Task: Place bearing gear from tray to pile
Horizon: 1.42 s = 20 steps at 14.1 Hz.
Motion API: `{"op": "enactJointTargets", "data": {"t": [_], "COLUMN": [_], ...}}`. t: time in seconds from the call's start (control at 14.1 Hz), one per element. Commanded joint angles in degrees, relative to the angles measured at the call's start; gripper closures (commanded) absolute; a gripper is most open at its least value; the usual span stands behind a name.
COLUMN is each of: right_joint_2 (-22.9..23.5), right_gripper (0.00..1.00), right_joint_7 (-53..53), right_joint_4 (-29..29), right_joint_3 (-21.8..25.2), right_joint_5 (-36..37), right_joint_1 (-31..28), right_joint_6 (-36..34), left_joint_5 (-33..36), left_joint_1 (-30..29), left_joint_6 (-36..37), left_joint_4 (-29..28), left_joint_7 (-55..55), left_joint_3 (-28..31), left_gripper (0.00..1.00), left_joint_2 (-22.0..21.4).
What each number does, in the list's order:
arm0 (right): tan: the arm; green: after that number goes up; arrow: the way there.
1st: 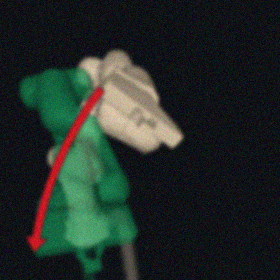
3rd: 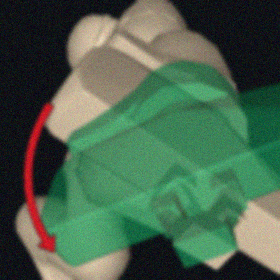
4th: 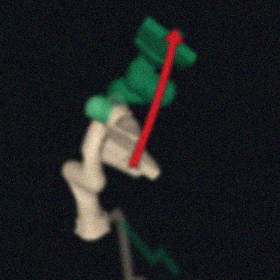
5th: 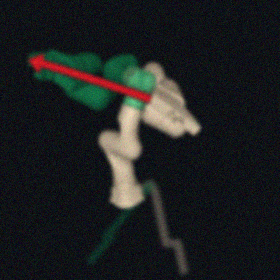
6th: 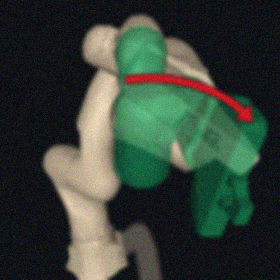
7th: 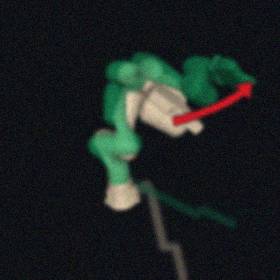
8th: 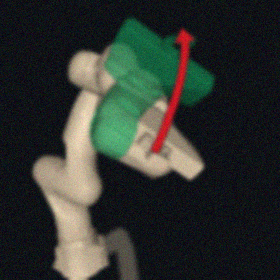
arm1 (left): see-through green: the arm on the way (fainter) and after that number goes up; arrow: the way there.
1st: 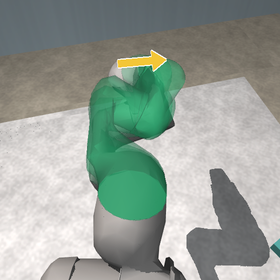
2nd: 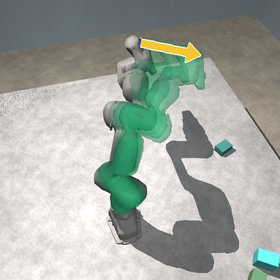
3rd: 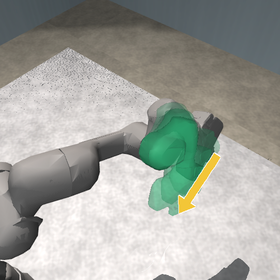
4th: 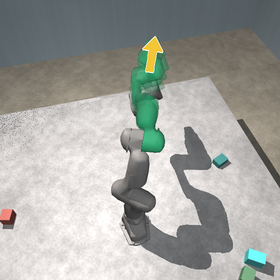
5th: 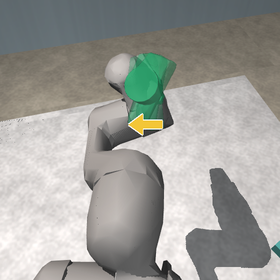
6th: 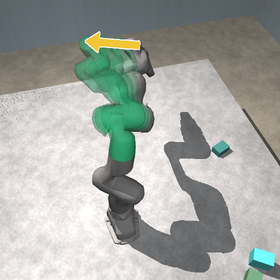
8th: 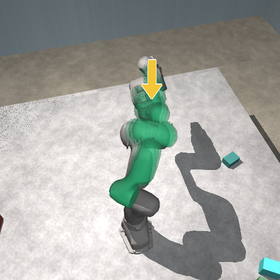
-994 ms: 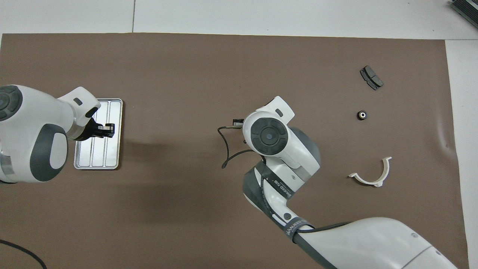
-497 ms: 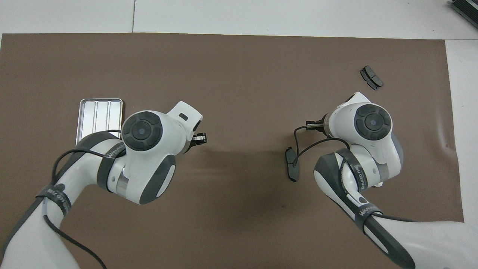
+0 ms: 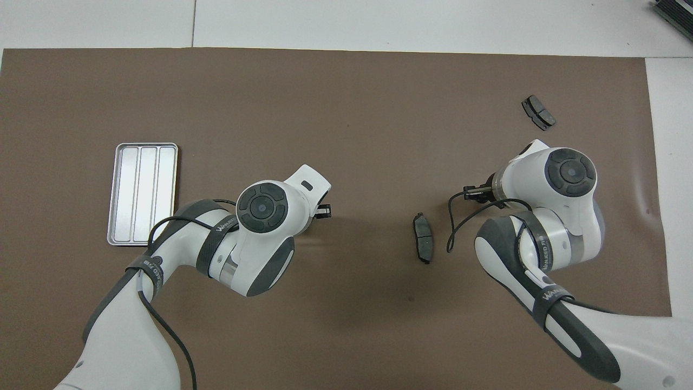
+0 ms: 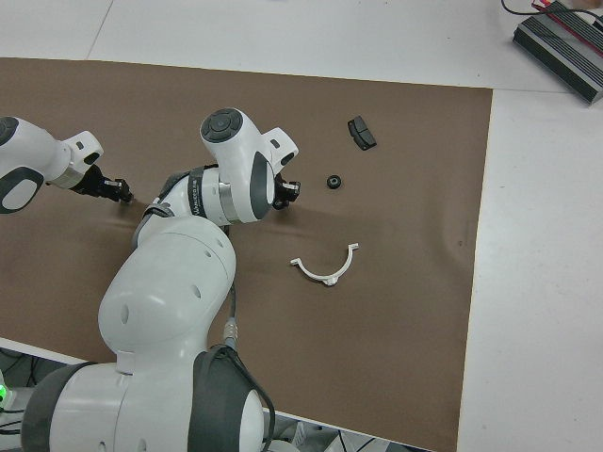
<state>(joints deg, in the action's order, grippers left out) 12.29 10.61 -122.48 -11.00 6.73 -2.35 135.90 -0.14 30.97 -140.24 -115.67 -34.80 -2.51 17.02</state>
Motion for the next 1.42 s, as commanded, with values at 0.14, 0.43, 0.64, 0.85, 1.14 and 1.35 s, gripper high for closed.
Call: {"op": "enactJointTargets", "data": {"t": [0.14, 0.43, 0.64, 0.85, 1.14, 1.35], "right_joint_2": [-2.8, -2.27, -0.96, 2.9, 9.75, 16.6], "right_gripper": [0.0, 0.0, 0.0, 0.0, 0.0, 0.0], "right_joint_7": [-1.64, 7.03, 12.66, 20.83, 29.8, 35.78], "right_joint_4": [3.11, 5.41, 6.98, 12.42, 19.37, 27.17], "right_joint_3": [-1.3, -6.74, -6.58, -6.57, -6.49, -6.49], "right_joint_5": [-5.49, -6.38, -5.33, -1.57, 5.38, 9.78], "right_joint_1": [-0.11, 1.37, 8.56, 15.51, 22.46, 26.86], "right_joint_6": [-5.44, -4.86, -2.48, -2.57, -3.18, -4.93], "left_joint_5": [1.54, 0.41, -1.36, -1.45, -1.45, -1.45], "left_joint_1": [-8.88, -18.98, -25.59, -29.55, -30.26, -30.18], "left_joint_6": [15.3, 26.31, 32.29, 36.95, 41.7, 42.59], "left_joint_4": [12.54, 17.67, 17.67, 17.67, 17.49, 16.79], "left_joint_7": [2.98, 16.04, 26.69, 31.19, 31.2, 30.85], "left_joint_3": [0.23, 0.14, 0.58, 0.67, 0.67, 0.67], "left_gripper": [0.1, 0.1, 0.1, 0.09, 0.0, 0.0], "left_joint_2": [-0.85, -3.56, -7.17, -11.03, -16.31, -18.07]}}
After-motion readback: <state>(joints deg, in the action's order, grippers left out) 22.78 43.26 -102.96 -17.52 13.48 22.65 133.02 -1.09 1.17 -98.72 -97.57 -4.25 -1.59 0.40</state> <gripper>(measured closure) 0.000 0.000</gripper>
